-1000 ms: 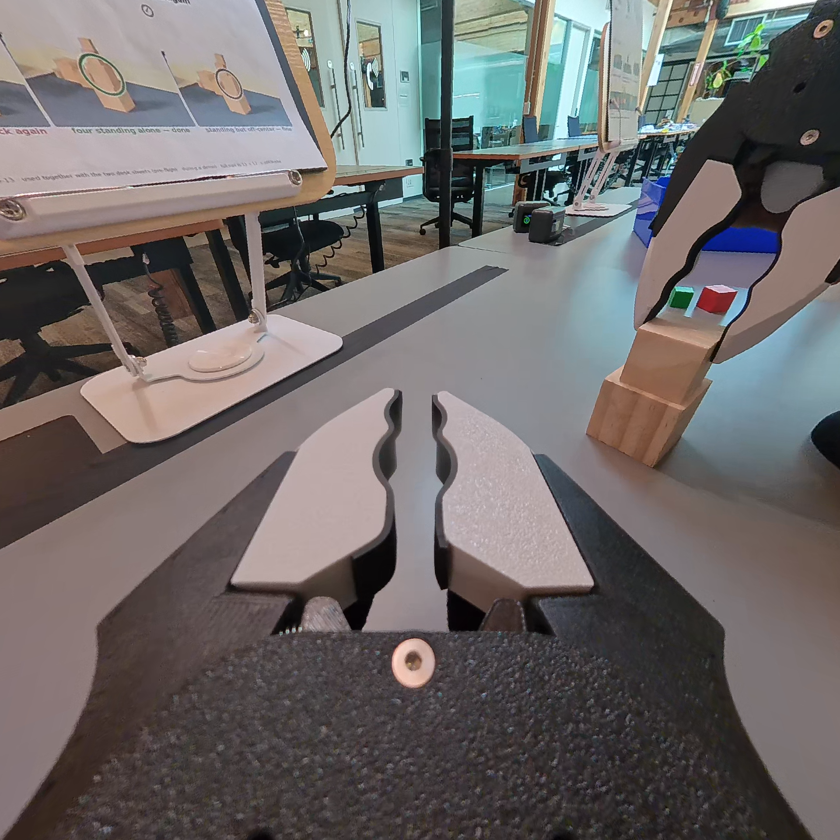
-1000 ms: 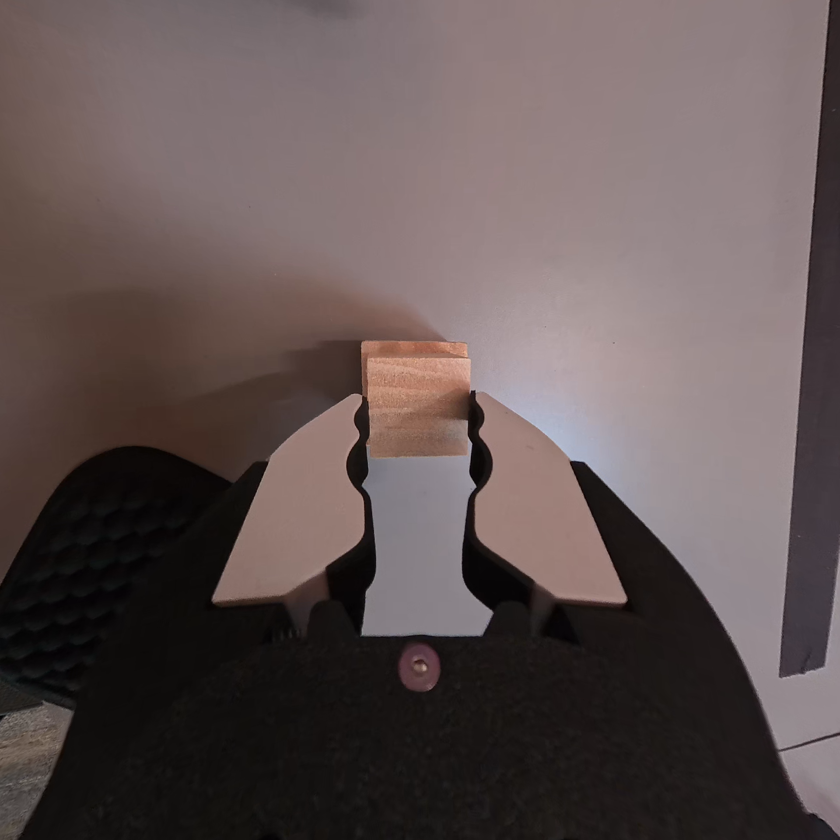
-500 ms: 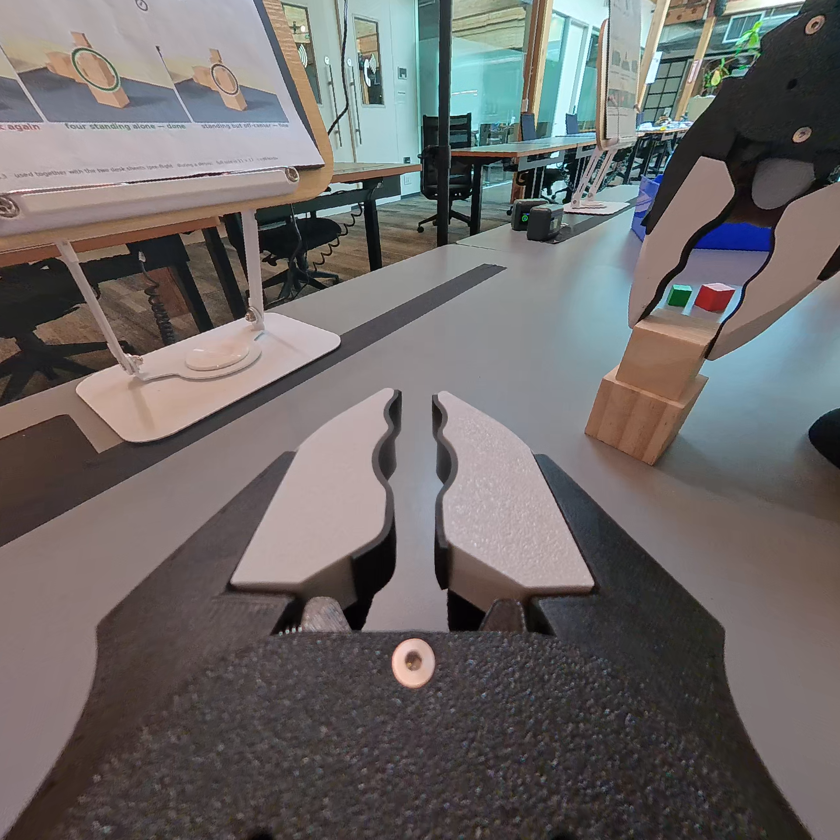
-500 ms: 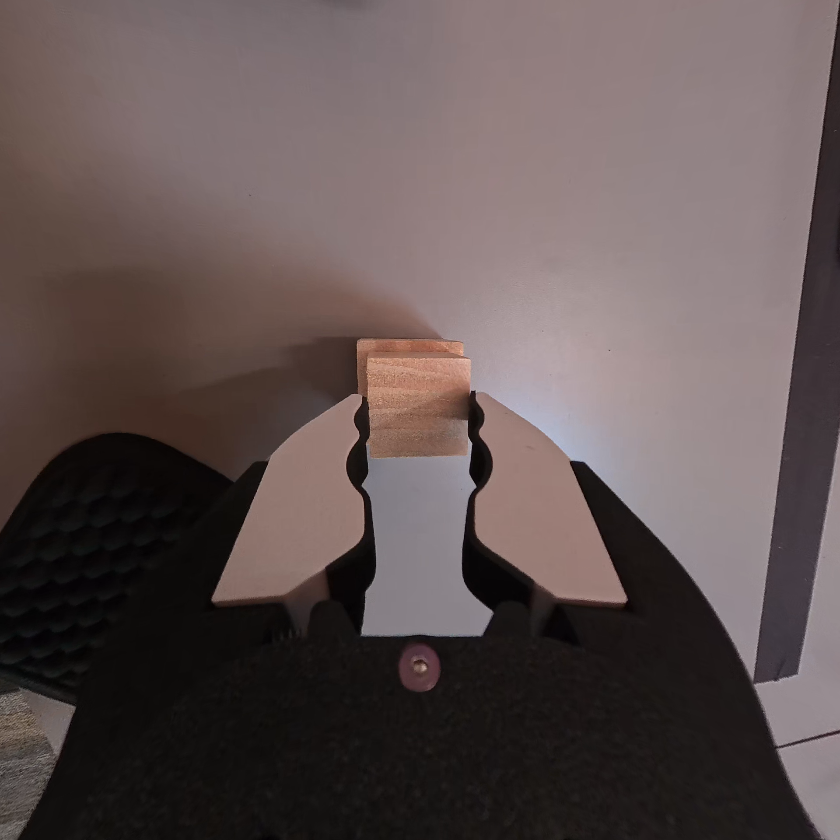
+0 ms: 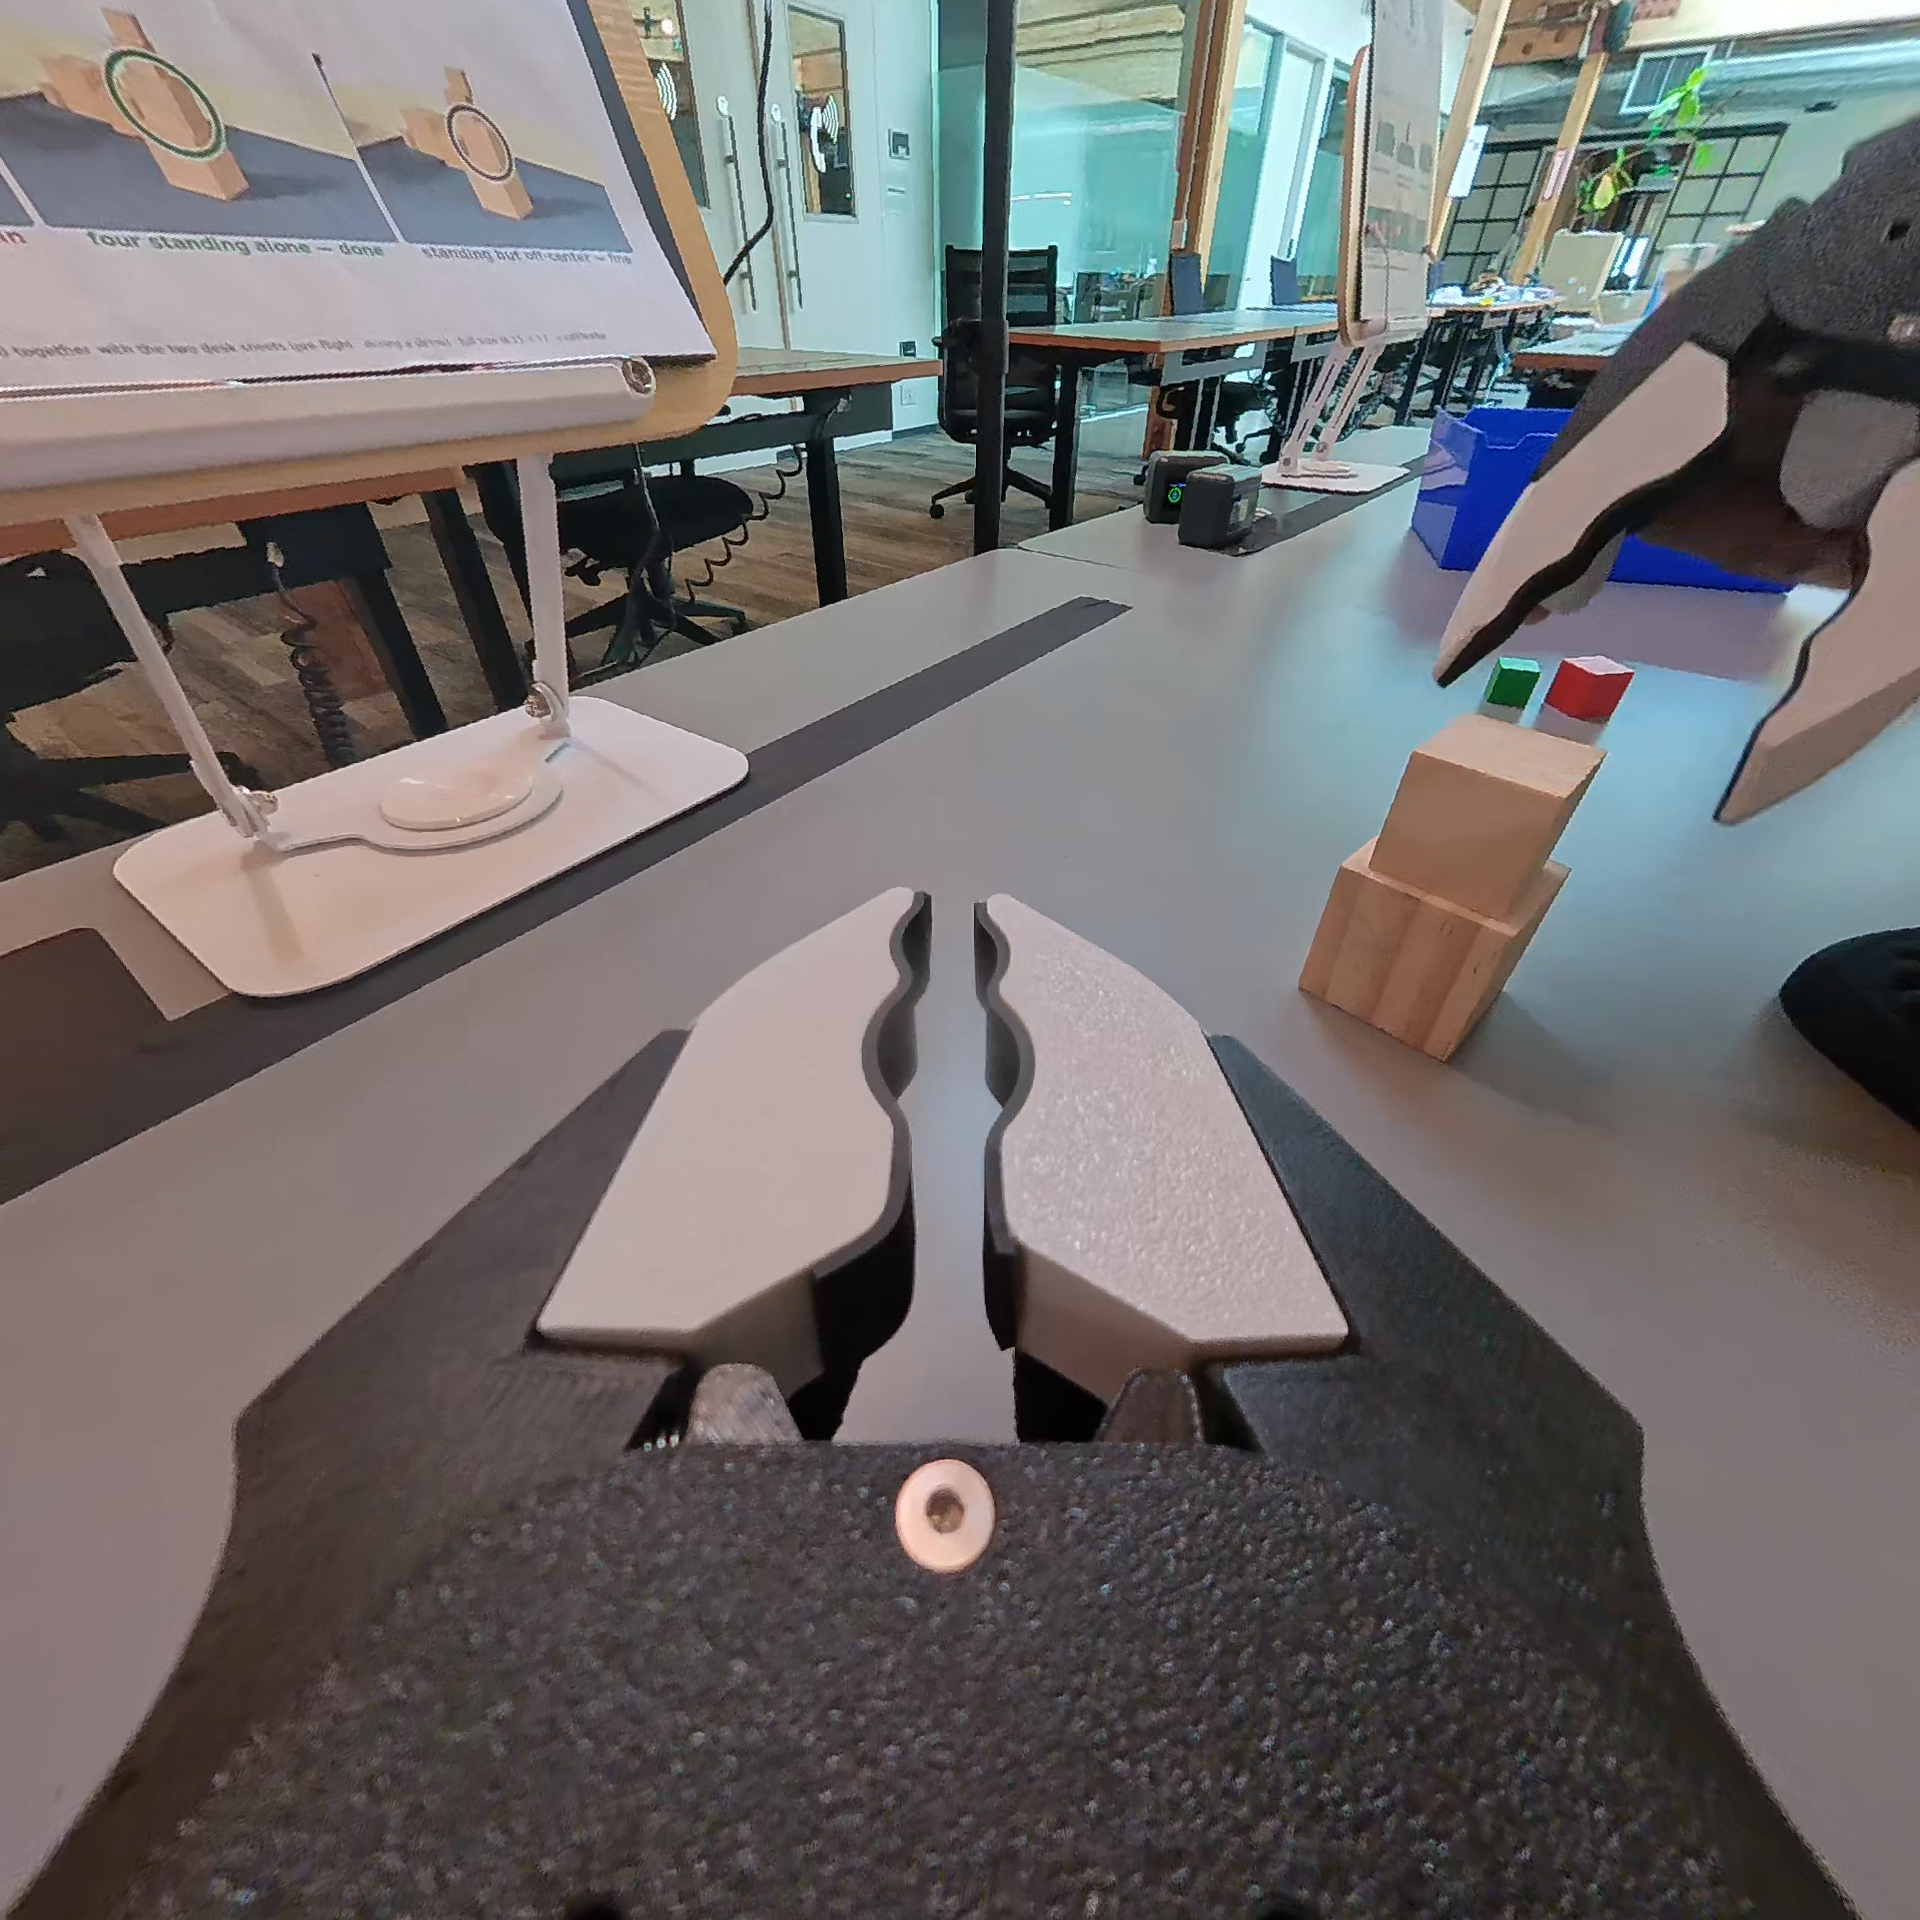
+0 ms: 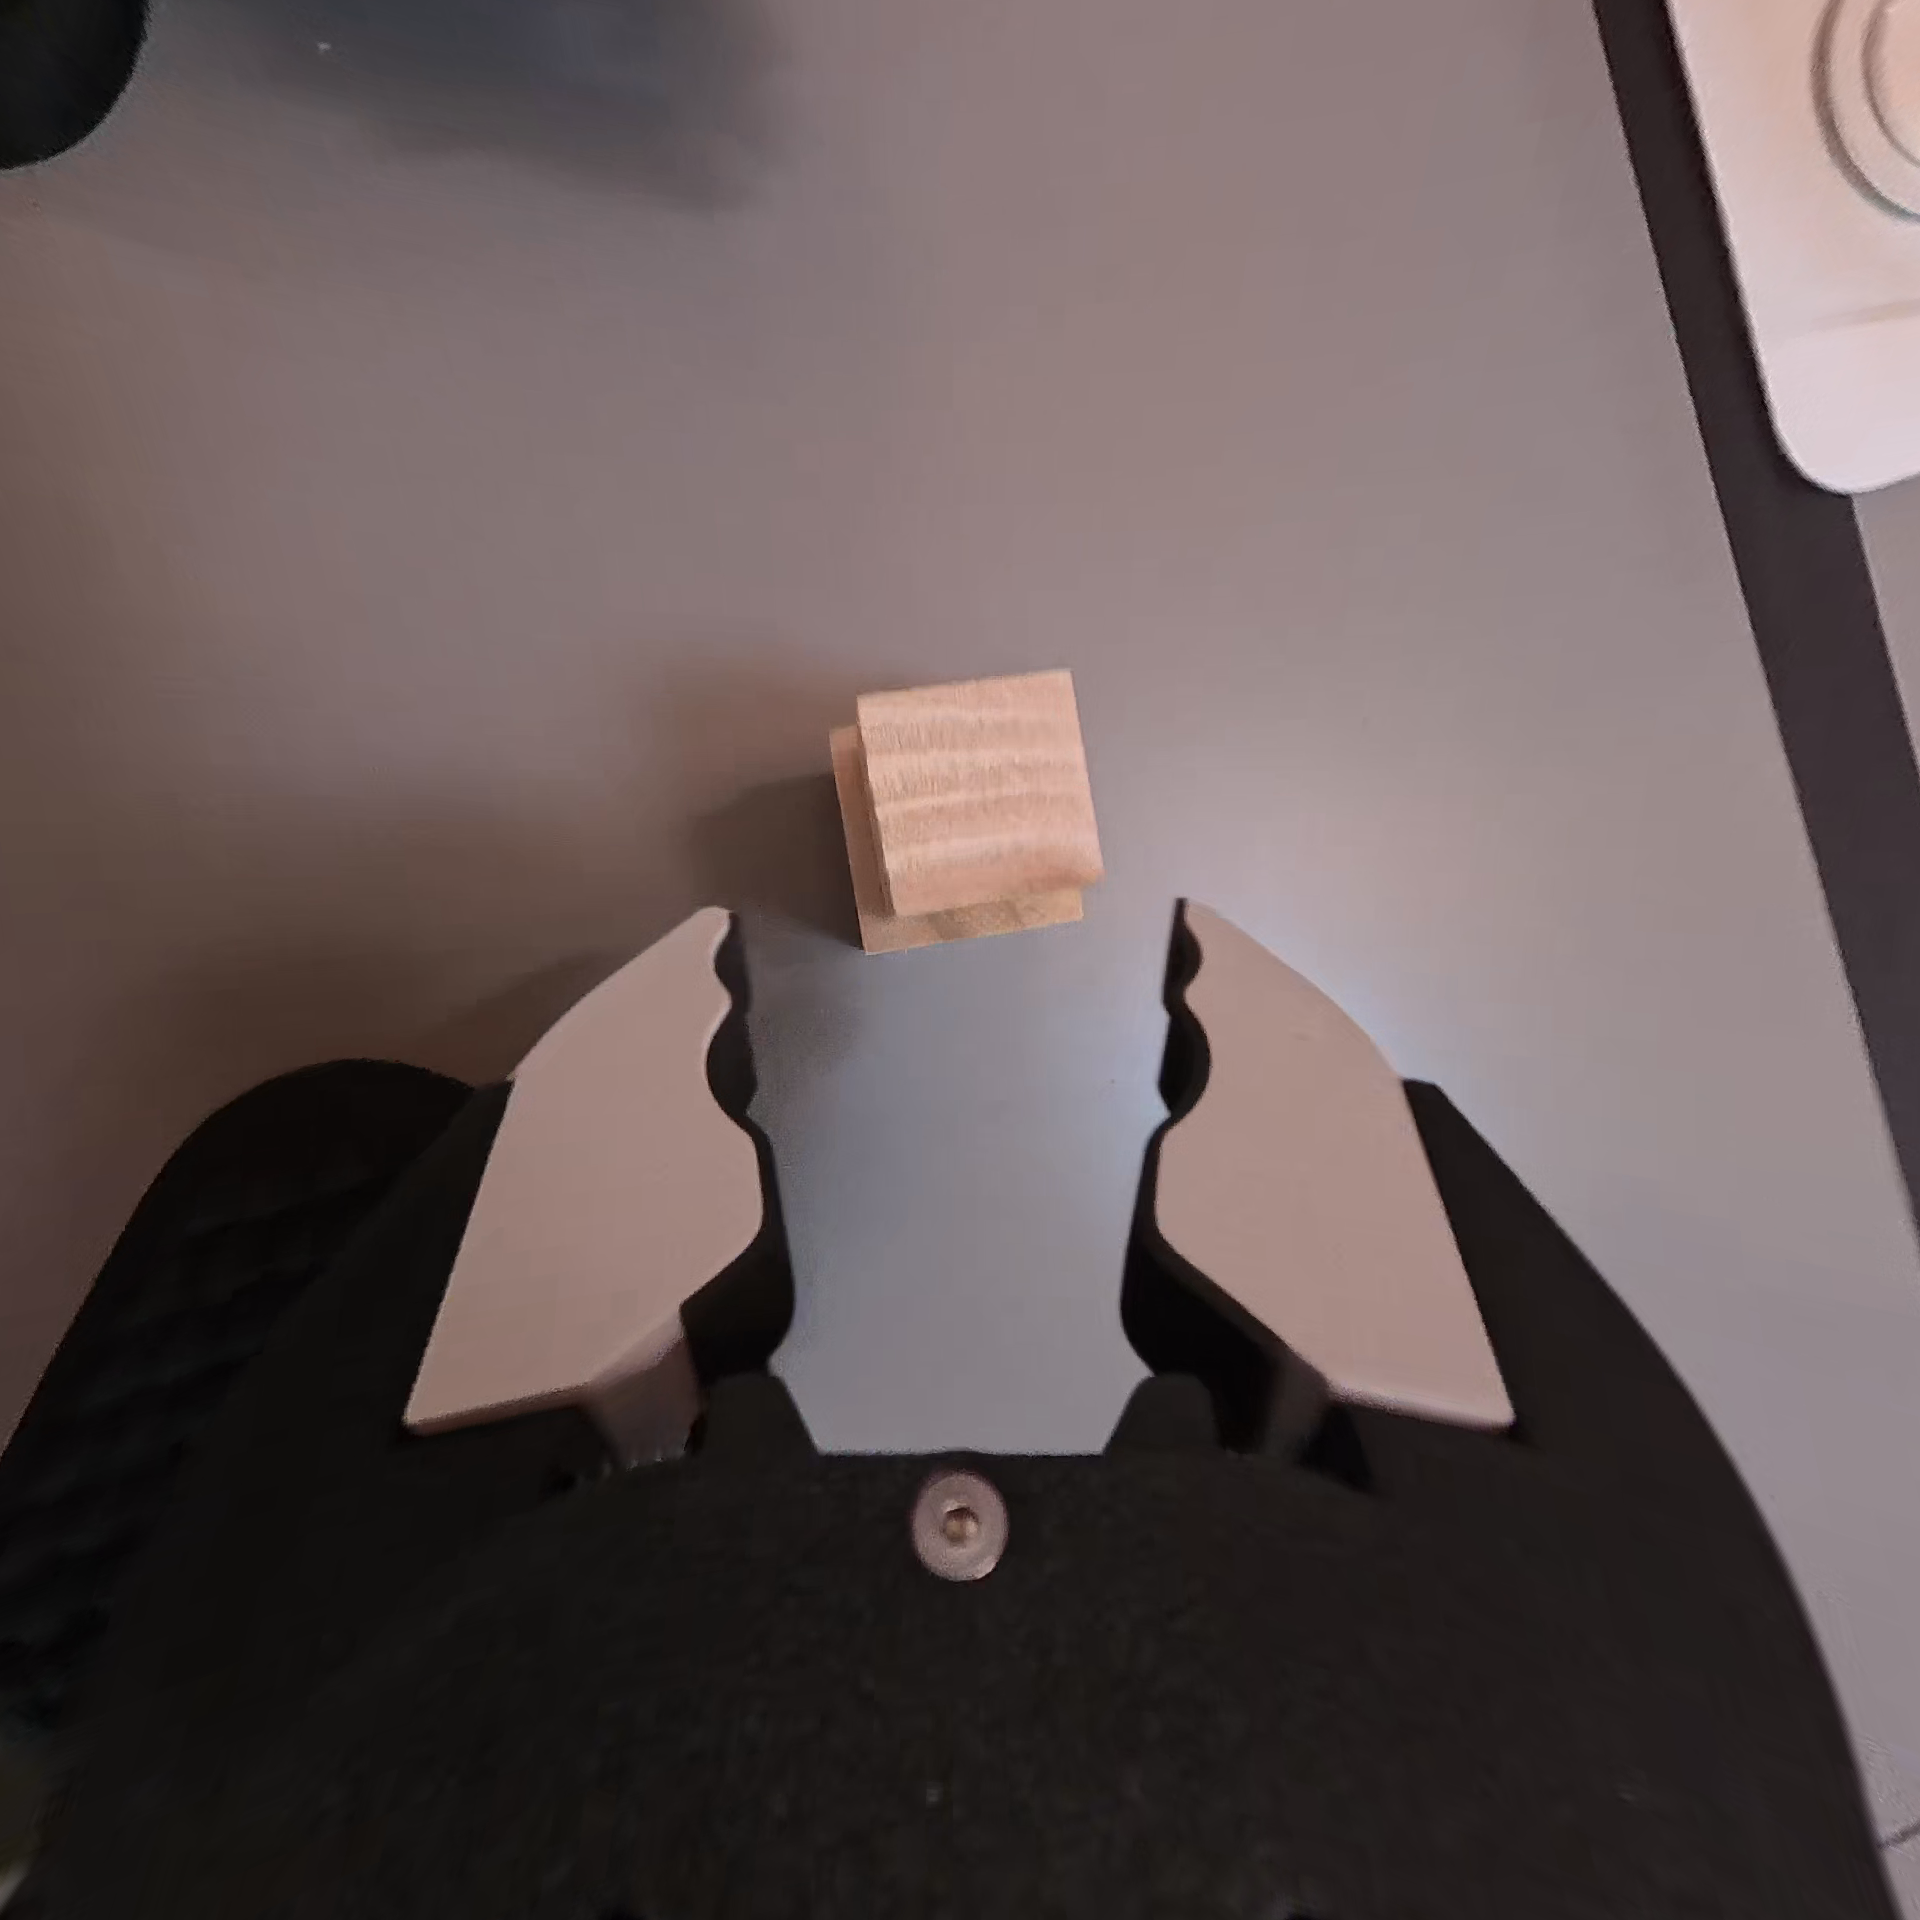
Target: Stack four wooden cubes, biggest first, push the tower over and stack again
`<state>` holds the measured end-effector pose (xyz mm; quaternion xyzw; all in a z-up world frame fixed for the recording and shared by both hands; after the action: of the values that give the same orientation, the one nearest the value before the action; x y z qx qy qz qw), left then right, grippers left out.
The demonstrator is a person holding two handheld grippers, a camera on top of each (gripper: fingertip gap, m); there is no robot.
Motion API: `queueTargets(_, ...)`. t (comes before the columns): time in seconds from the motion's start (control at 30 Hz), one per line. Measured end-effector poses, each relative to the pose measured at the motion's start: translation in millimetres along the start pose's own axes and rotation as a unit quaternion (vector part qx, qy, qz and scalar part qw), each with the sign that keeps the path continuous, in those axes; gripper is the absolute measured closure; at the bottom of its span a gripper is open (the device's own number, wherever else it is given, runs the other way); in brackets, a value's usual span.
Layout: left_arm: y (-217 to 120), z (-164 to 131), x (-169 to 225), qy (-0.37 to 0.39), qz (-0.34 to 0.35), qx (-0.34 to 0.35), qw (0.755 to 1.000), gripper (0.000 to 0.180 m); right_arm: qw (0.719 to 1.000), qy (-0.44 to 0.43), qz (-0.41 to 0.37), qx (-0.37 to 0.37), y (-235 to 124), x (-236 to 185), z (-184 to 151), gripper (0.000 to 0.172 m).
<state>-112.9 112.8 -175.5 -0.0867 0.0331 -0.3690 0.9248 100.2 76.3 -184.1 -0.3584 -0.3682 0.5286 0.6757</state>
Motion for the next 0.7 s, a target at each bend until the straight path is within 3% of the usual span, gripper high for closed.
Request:
queueTargets(0.03, 0.4, 0.1, 0.3, 0.002, 0.000, 0.000, 1.000, 0.173, 1.000, 0.013, -0.005, 0.010, 6.3, -1.0, -6.3, 0.083)
queueTargets(0.17, 1.3, -0.3, 1.1, 0.002, 0.001, 0.000, 1.000, 0.171, 0.998, 0.046, -0.004, 0.041, 41.6, -4.6, -27.6, 0.085)
queueTargets(0.33, 3.2, -5.0, 2.0, -0.003, -0.001, -0.008, 1.000, 0.171, 0.994, 0.047, 0.016, 0.094, 58.4, 2.2, -25.0, 0.112)
queueTargets(0.6, 4.7, -4.2, 6.4, 0.001, -0.012, -0.004, 1.000, 0.171, 0.993, 0.033, 0.034, 0.110, 67.5, 21.6, -14.2, 0.112)
queueTargets(0.7, 4.2, -4.1, 8.2, 0.007, -0.013, -0.004, 1.000, 0.171, 0.992, 0.059, 0.033, 0.108, 61.1, 28.2, -15.7, 0.102)
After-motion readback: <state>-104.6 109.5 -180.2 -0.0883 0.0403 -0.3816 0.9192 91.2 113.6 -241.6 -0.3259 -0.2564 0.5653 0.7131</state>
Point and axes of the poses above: each gripper's, where its closed fingertips meet, y out along the fingers, z out of its top, x = y × z across the jaws, the point moved 2 cm from there along -y, back along the fingers, and after that the axes turned 4 degrees about -x, right-handed, at the moved point
